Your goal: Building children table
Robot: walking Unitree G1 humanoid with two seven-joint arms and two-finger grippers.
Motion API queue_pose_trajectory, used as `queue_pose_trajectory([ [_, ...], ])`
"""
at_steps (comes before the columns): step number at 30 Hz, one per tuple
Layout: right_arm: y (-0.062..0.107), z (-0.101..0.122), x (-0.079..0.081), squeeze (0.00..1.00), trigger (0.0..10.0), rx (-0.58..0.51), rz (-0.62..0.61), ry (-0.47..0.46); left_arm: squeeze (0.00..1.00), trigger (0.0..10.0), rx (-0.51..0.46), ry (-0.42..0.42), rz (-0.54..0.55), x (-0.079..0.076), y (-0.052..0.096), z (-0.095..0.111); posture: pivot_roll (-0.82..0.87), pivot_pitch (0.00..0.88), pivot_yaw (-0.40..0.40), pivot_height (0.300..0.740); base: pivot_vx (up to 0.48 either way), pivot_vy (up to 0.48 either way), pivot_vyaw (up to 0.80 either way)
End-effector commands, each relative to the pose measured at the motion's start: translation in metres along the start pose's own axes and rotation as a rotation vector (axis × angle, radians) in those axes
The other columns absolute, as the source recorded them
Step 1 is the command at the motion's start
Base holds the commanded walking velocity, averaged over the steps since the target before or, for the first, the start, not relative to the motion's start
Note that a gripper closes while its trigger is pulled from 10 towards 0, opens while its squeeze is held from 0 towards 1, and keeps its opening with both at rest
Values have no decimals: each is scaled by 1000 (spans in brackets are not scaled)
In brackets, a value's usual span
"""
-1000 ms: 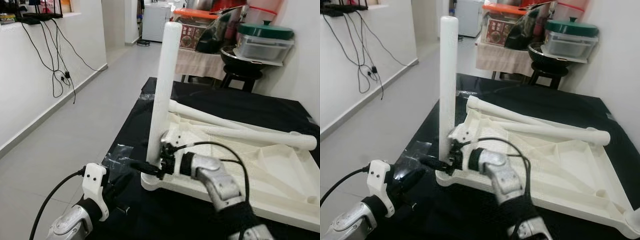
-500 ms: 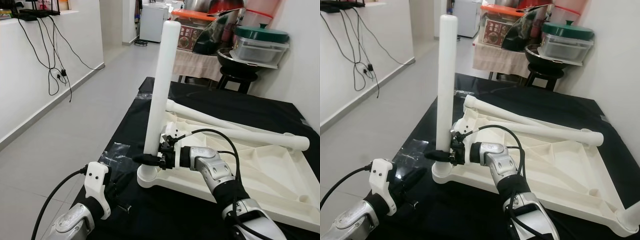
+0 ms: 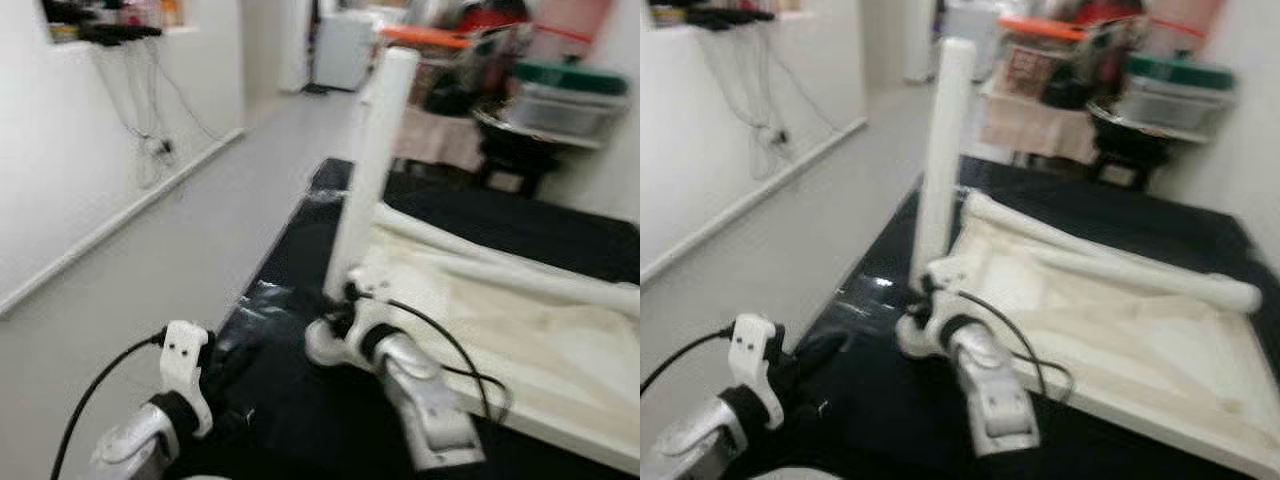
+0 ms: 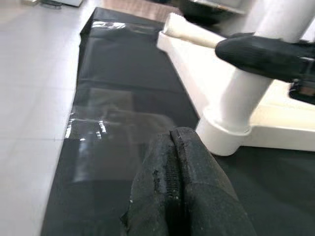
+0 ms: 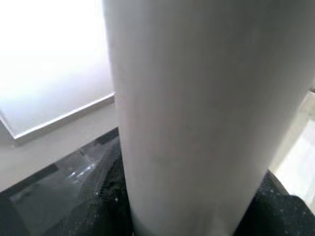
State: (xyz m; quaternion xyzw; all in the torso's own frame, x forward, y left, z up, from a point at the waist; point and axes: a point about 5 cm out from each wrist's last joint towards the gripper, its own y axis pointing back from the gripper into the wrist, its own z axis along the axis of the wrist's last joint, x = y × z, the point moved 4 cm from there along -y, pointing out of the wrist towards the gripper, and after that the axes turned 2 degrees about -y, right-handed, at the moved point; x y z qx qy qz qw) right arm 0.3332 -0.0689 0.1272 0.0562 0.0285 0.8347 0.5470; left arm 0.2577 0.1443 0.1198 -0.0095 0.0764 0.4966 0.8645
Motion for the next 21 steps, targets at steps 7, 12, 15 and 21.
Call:
queue_pose_trajectory([
  [7, -17, -13, 22, 1000, 10000, 26, 136, -46, 0, 10000, 64, -30, 68, 14, -4, -15, 117, 0, -74, 740, 0, 0, 0],
  [12, -6, 1, 22, 1000, 10000, -5, 207, -79, 0, 10000, 73, -47, 117, 22, -4, -16, 100, 0, -69, 740, 0, 0, 0],
  [15, 4, 10, 21, 1000, 10000, -18, 251, -84, 0, 10000, 56, -60, 150, 27, -3, -13, 94, 0, -70, 740, 0, 0, 0],
  [21, 54, 10, 13, 906, 10000, 32, 584, 87, 0, 10000, -82, -62, 261, 49, 5, 24, 80, 0, -59, 740, 0, 0, 0],
])
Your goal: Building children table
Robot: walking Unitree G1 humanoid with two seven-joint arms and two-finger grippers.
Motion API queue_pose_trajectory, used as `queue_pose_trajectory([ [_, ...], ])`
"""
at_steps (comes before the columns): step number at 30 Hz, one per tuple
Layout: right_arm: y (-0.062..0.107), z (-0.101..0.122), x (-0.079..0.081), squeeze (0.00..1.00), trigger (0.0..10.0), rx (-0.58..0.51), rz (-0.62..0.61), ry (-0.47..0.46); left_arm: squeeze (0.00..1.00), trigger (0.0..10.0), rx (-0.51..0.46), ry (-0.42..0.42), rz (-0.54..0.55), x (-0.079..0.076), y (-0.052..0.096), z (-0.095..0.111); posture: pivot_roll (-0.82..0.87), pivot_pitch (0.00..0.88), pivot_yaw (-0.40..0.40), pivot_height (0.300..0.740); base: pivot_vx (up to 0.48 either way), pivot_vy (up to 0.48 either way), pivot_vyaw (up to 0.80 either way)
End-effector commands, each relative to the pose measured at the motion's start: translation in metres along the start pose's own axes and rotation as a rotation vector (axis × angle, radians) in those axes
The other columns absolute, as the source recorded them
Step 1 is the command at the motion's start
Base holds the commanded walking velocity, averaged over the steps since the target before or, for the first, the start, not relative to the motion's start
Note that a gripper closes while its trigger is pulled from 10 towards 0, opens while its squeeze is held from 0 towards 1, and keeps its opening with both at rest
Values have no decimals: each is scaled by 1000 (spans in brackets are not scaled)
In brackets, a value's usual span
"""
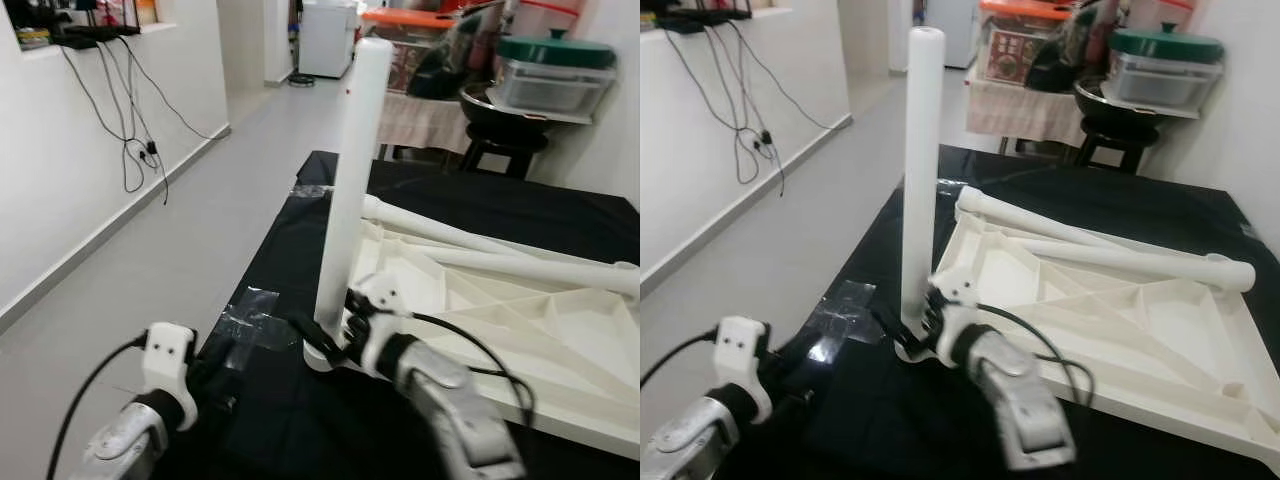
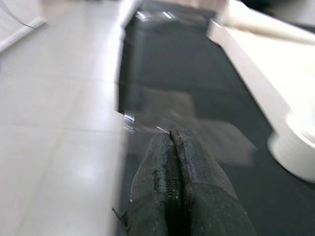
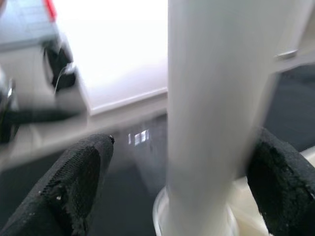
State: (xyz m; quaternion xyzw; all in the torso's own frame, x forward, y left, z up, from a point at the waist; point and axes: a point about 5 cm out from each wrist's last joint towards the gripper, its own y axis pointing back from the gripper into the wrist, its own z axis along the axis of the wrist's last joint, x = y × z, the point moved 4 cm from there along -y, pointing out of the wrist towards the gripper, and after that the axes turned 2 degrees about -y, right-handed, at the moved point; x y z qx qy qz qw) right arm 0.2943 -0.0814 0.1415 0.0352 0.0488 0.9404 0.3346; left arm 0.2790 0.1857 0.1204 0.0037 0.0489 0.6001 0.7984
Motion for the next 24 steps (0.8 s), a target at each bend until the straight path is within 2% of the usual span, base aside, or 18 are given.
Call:
queue_pose_trajectory([
  [1, 7, 2, 13, 906, 10000, 0, 113, 6, 0, 10000, -61, -2, 15, 4, 1, 17, 80, 0, -59, 740, 0, 0, 0],
  [2, 15, 0, 16, 506, 10000, 9, 144, 12, 0, 10000, -87, -15, 27, 8, 4, 27, 85, 0, -61, 740, 0, 0, 0],
  [3, 20, -2, 17, 310, 10000, 17, 160, 3, 0, 10000, -107, -32, 31, 9, 5, 37, 85, 0, -60, 740, 0, 0, 0],
  [4, 20, -2, 17, 310, 10000, 17, 160, 3, 0, 10000, -107, -32, 31, 9, 5, 37, 85, 0, -60, 740, 0, 0, 0],
  [5, 25, -5, 20, 0, 10000, 30, 175, -8, 0, 10000, -133, -43, 21, 5, 8, 47, 84, 0, -54, 740, 0, 0, 0],
  [7, 30, -13, 25, 0, 10000, 58, 189, -24, 0, 10000, -169, -59, -8, -5, 11, 62, 88, 0, -51, 740, 0, 0, 0],
  [8, 30, -13, 25, 0, 10000, 58, 189, -24, 0, 10000, -169, -59, -8, -5, 11, 62, 88, 0, -51, 740, 0, 0, 0],
  [10, 33, -14, 31, 0, 10000, 54, 197, -79, 0, 10000, -188, -63, -49, -18, 13, 69, 77, 0, -45, 740, 0, 0, 0],
  [12, 45, -21, 45, 0, 10000, 86, 264, -125, 0, 10000, -178, -48, -82, -30, 10, 65, 57, 0, -25, 740, 0, 0, 0],
  [15, 52, -26, 52, 0, 10000, 109, 300, -135, 0, 10000, -161, -34, -84, -32, 8, 59, 47, 0, -14, 740, 0, 0, 0],
  [16, 59, -30, 54, 0, 10000, 123, 309, -142, 0, 10000, -132, -26, -71, -32, 6, 50, 29, 0, 6, 740, 0, 0, 0],
  [17, 59, -30, 54, 0, 10000, 123, 309, -142, 0, 10000, -132, -26, -71, -32, 6, 50, 29, 0, 6, 740, 0, 0, 0],
  [19, 61, -30, 40, 0, 10000, 107, 199, -140, 0, 10000, -76, -29, -40, -30, 3, 35, 13, 0, 15, 740, 0, 0, 0],
  [20, 61, -30, 40, 0, 10000, 107, 199, -140, 0, 10000, -76, -29, -40, -30, 3, 35, 13, 0, 15, 740, 0, 0, 0],
  [22, 59, -27, 26, 0, 10000, 67, 89, -164, 0, 10000, -39, -79, -29, -31, 2, 24, -4, 0, 10, 740, 0, 457, 0],
  [24, 61, -32, 25, 0, 10000, 72, 80, -195, 0, 10000, -26, -91, -16, -32, 1, 17, -14, 0, 9, 740, 0, 480, 0],
])
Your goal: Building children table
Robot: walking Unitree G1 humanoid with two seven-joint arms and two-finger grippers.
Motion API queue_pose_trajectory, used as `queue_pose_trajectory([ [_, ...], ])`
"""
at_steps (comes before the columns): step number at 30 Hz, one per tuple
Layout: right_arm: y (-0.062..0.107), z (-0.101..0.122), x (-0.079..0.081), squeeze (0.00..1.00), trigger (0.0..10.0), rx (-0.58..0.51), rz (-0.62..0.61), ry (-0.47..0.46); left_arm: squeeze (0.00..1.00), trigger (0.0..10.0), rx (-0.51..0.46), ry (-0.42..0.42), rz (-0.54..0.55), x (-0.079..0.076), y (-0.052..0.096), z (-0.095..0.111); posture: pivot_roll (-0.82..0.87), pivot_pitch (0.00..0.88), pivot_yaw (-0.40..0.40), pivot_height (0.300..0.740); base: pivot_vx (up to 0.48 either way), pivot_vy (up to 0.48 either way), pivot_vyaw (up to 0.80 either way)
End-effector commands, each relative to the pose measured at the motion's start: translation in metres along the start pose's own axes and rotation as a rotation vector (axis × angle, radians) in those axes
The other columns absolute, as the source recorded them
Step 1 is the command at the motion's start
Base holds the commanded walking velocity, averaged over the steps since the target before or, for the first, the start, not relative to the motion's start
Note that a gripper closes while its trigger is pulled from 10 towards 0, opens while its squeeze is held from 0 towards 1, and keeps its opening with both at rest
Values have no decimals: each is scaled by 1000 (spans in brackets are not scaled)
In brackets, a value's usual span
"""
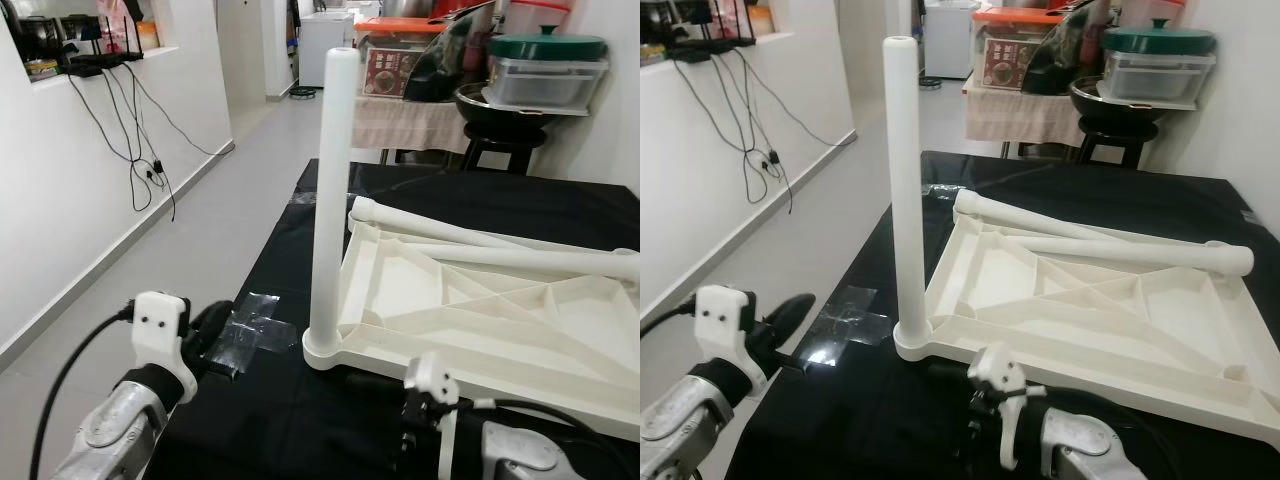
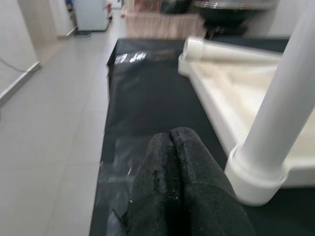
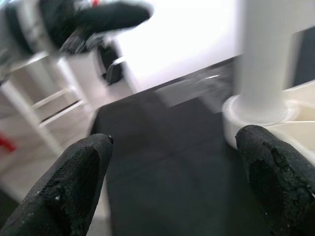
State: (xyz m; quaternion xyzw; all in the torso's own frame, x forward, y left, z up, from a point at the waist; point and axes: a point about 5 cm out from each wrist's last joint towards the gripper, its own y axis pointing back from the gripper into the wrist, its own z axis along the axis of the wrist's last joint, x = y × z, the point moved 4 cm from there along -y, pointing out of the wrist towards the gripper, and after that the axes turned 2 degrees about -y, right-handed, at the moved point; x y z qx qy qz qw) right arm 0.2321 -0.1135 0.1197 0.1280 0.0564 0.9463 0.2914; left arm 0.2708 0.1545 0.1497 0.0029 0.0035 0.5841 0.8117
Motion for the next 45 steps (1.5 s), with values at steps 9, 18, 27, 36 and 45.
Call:
queue_pose_trajectory([
  [9, -5, -5, 0, 0, 10000, 18, 19, -31, 0, 10000, 26, -28, 46, 1, -1, -8, 2, 0, -9, 740, 0, 480, 0],
  [18, -11, -5, -3, 0, 10000, 18, 13, -19, 0, 10000, 21, -41, 52, 0, -5, -10, -2, 0, -11, 740, 0, 480, 0],
  [27, -26, 25, -44, 0, 10000, -128, -260, 7, 0, 10000, -3, -23, 13, -7, -10, -6, 5, 0, -14, 740, 0, 476, 0],
  [36, -30, 35, -69, 0, 10000, -197, -475, -10, 0, 10000, -33, 26, -18, -17, -11, -3, 11, 0, -31, 740, 0, 0, 0],
  [45, -44, 42, -65, 0, 10000, -238, -470, -26, 0, 10000, -26, 41, -6, -13, -14, -7, 25, 0, -43, 740, 0, 0, 0],
])
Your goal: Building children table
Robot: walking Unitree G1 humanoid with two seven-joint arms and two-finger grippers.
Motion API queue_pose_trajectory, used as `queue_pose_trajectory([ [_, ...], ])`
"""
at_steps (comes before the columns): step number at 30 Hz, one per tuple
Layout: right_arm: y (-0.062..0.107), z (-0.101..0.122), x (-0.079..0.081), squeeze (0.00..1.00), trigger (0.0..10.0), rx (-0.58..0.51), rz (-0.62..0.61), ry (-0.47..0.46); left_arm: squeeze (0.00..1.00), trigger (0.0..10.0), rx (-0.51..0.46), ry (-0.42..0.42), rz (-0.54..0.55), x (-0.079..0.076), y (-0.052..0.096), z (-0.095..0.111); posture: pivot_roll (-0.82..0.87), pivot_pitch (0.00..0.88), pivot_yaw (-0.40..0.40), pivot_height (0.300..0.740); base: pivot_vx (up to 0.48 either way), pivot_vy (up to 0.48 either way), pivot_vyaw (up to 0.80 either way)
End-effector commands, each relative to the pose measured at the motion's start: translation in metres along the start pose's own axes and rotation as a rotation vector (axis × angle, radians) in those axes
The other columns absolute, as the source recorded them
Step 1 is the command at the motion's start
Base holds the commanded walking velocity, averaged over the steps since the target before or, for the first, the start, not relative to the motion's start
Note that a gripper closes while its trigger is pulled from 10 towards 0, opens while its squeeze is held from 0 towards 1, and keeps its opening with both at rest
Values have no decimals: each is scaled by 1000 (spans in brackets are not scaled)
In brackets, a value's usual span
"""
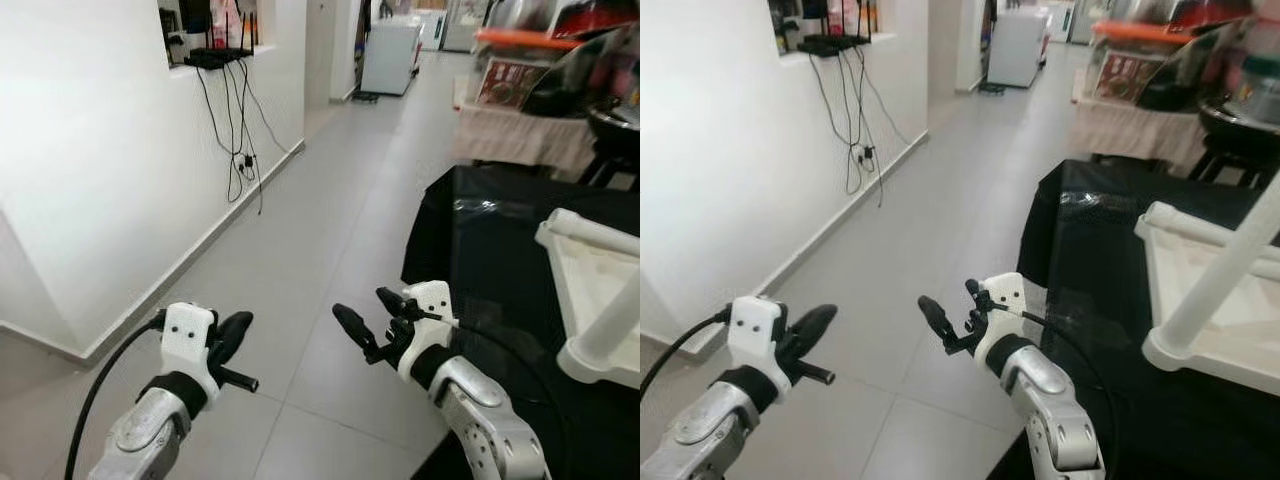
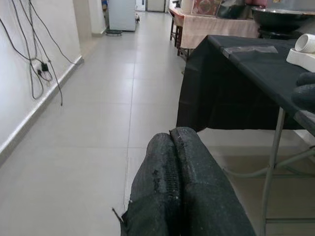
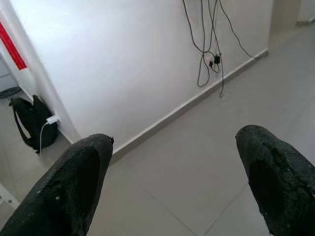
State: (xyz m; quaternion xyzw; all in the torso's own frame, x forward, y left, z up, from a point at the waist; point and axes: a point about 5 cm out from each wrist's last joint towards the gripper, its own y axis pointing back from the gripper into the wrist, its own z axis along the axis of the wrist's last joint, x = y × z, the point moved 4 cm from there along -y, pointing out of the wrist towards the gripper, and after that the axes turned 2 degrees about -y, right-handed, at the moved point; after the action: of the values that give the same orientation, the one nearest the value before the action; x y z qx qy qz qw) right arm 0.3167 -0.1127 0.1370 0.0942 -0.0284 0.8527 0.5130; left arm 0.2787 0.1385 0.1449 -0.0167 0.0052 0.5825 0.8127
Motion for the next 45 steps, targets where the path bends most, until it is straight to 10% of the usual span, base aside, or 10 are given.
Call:
queue_pose_trajectory([
  [1, -3, 2, 1, 0, 10000, -15, 6, 8, 0, 10000, 3, 20, 1, 1, -1, -3, 25, 0, -44, 740, 277, 0, 0],
  [45, -3, 13, 0, 0, 10000, -87, 64, -83, 0, 10000, -36, 51, -29, -3, -7, 6, -8, 0, -62, 740, 325, 0, 0],
])
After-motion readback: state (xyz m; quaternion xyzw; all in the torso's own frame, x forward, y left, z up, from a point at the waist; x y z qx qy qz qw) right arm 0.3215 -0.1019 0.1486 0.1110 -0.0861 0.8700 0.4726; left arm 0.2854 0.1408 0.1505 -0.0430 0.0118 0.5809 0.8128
